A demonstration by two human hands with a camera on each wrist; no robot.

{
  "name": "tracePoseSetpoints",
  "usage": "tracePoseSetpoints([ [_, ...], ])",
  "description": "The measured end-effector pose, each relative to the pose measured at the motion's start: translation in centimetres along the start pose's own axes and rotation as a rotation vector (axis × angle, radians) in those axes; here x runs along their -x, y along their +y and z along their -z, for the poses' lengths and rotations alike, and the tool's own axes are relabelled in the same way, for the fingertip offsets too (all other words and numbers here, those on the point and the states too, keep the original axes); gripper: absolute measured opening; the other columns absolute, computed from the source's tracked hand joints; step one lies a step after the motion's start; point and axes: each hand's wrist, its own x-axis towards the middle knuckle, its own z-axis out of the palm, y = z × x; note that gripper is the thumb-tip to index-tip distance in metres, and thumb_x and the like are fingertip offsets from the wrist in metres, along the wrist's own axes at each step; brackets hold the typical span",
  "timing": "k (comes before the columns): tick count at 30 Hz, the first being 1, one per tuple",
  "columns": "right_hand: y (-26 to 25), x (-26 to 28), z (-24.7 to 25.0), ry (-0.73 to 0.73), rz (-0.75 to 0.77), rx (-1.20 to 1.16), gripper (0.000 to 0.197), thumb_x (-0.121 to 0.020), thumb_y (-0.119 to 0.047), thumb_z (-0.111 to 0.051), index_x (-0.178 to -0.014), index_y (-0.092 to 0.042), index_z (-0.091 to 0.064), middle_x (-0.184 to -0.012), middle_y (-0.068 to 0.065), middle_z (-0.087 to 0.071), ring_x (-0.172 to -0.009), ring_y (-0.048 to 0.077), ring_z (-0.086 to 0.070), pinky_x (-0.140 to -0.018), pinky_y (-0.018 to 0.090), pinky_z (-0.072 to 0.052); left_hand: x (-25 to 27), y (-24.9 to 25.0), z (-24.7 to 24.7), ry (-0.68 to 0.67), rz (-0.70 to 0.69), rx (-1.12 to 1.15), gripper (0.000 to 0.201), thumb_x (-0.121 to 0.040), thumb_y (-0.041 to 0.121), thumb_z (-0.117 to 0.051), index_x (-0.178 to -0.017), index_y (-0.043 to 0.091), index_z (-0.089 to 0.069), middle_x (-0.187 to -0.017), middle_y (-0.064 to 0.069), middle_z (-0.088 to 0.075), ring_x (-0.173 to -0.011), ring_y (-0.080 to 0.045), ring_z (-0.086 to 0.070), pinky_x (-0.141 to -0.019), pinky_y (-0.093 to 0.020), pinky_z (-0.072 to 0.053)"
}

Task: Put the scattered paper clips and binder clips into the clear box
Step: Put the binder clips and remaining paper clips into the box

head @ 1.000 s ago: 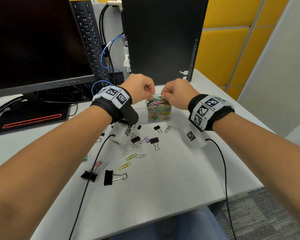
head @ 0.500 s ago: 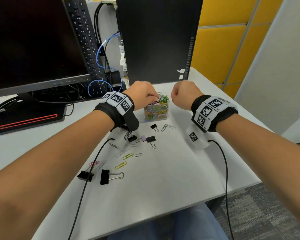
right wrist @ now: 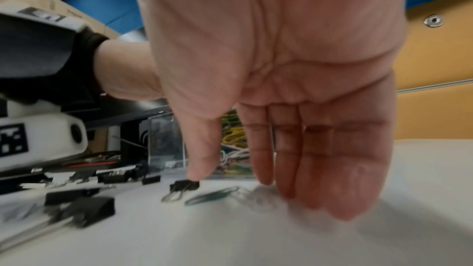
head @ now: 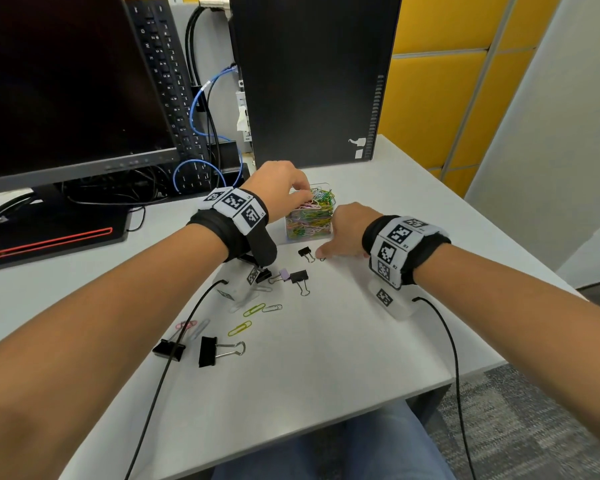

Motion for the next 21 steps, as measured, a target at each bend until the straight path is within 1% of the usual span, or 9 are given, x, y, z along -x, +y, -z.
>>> tracePoseSetpoints([
  [2,-0.3,-0.1,0.0,-0.013,-0.009,0.025,0.041,-0.079,-0.042,-0.071,-0.104,-0.011,-0.059,-0.065,-0.003,-0.051,-0.055,0.014,-0.05,-0.047,0.021,-0.04,0.0,-0.1,0.1,0.006,-0.005,0.009,0.026,-0.093,0.029,-0.051,-0.106,0.017,-0.07,-0.105,-0.004,-0.066,-0.096,-0.021,-0.06,-0.084,-0.032,-0.048],
  [5,-0.5,-0.3,0.3,-0.07,-0.021,0.025,0.04,-0.08,-0.027,-0.074,-0.11,-0.005,-0.059,-0.082,0.005,-0.057,-0.059,0.017,-0.053,-0.045,0.019,-0.039,0.1,-0.6,0.5,0.012,0.012,0.028,0.024,-0.092,0.025,-0.052,-0.105,0.016,-0.07,-0.1,-0.002,-0.066,-0.089,-0.017,-0.059,-0.078,-0.026,-0.044],
  [7,-0.7,-0.4,0.5,-0.103,-0.022,0.033,0.035,-0.079,-0.018,-0.073,-0.109,-0.003,-0.062,-0.086,0.008,-0.057,-0.056,0.016,-0.051,-0.046,0.018,-0.04,0.2,-1.0,0.6,-0.005,0.029,0.04,0.022,-0.09,0.024,-0.054,-0.106,0.016,-0.069,-0.098,-0.001,-0.066,-0.085,-0.013,-0.056,-0.076,-0.024,-0.043],
  [11,-0.6,-0.4,0.3,-0.107,-0.012,0.025,0.031,-0.079,-0.009,-0.069,-0.108,-0.004,-0.064,-0.087,0.008,-0.058,-0.074,0.022,-0.056,-0.049,0.018,-0.041,0.5,-1.0,0.7,-0.065,0.057,0.05,0.026,-0.086,0.027,-0.063,-0.111,0.018,-0.066,-0.092,0.005,-0.06,-0.088,-0.012,-0.057,-0.078,-0.023,-0.046],
  [14,0.1,-0.4,0.8,-0.117,-0.053,0.012,0.016,-0.081,-0.003,-0.063,-0.097,-0.001,-0.063,-0.082,0.011,-0.059,-0.075,0.024,-0.058,-0.051,0.02,-0.044,0.7,-0.9,0.6,-0.097,0.056,0.066,0.03,-0.085,0.028,-0.065,-0.113,0.017,-0.065,-0.096,0.004,-0.061,-0.087,-0.009,-0.056,-0.08,-0.022,-0.047],
  [15,0.3,-0.2,1.2,-0.098,-0.08,0.017,0.004,-0.082,-0.001,-0.061,-0.086,-0.001,-0.061,-0.077,0.01,-0.058,-0.075,0.025,-0.058,-0.05,0.022,-0.044,0.7,-1.0,0.5,-0.095,0.053,0.073,0.03,-0.085,0.027,-0.065,-0.113,0.017,-0.065,-0.099,0.003,-0.064,-0.087,-0.009,-0.055,-0.08,-0.022,-0.047],
  [17,0.8,-0.3,2.3,-0.012,-0.141,0.002,0.018,-0.083,0.0,-0.054,-0.067,-0.005,-0.049,-0.067,0.008,-0.052,-0.072,0.026,-0.056,-0.045,0.023,-0.04,0.7,-1.0,0.5,-0.076,0.056,0.086,0.029,-0.085,0.027,-0.066,-0.112,0.016,-0.065,-0.102,0.0,-0.065,-0.087,-0.009,-0.056,-0.079,-0.022,-0.047],
  [19,1.2,-0.6,3.7,0.137,-0.142,-0.029,0.014,-0.086,-0.005,-0.051,-0.072,-0.004,-0.055,-0.075,0.01,-0.056,-0.072,0.027,-0.056,-0.052,0.024,-0.042,0.7,-1.0,0.5,-0.054,0.076,0.098,0.031,-0.084,0.028,-0.067,-0.112,0.017,-0.065,-0.103,-0.001,-0.065,-0.088,-0.011,-0.058,-0.079,-0.024,-0.048],
  [21,1.3,-1.1,4.8,0.3,-0.078,-0.085,0.016,-0.089,-0.009,-0.051,-0.092,-0.003,-0.066,-0.093,0.013,-0.065,-0.088,0.029,-0.062,-0.071,0.03,-0.051,0.8,-1.1,0.7,-0.052,0.099,0.105,0.034,-0.082,0.03,-0.069,-0.113,0.017,-0.064,-0.103,0.0,-0.064,-0.091,-0.014,-0.06,-0.083,-0.028,-0.051],
])
